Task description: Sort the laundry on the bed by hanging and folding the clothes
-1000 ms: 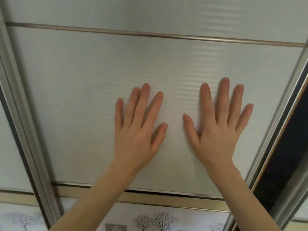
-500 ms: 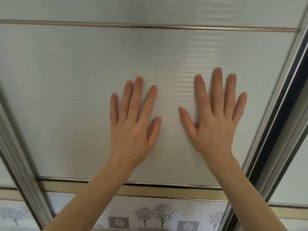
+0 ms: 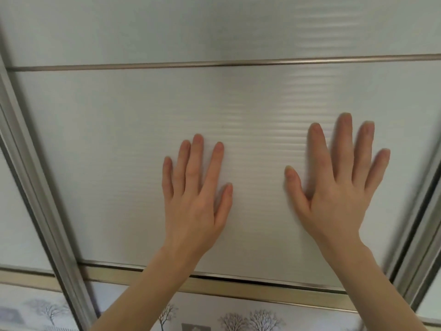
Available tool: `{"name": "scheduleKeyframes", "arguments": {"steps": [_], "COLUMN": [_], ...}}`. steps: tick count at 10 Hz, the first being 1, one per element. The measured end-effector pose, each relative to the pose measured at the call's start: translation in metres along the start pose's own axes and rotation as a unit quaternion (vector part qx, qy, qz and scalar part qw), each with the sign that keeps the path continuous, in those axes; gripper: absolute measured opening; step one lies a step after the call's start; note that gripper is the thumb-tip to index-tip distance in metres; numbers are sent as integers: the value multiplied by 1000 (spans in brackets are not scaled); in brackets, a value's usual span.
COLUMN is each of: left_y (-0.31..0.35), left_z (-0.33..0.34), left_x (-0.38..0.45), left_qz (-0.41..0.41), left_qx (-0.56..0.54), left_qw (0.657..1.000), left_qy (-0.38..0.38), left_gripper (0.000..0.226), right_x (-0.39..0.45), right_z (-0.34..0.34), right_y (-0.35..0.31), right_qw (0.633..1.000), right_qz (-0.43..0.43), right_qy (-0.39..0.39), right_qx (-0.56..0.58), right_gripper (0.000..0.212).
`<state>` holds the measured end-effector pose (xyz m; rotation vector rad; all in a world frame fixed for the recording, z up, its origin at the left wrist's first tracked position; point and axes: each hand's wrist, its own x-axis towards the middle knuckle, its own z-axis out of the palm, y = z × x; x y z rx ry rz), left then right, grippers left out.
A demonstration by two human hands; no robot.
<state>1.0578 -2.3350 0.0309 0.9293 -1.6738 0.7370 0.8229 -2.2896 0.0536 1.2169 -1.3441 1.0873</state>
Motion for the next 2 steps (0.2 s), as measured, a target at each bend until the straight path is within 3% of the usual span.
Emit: {"name": "scheduleKeyframes", "arguments": {"steps": [2], "left_y": [-12], "left_z": [-22], "left_x": [6], "left_qz": [26], "left_qx": [-21], "left_qw": [999], "left_qy": [3], "left_gripper": [60], "right_x": [4], "right_z": [-16], "right_y": [-37], "right_qw": [989], "right_qz": [14], "right_qy": [-9], "right_qx": [147], "right_gripper": [66]}}
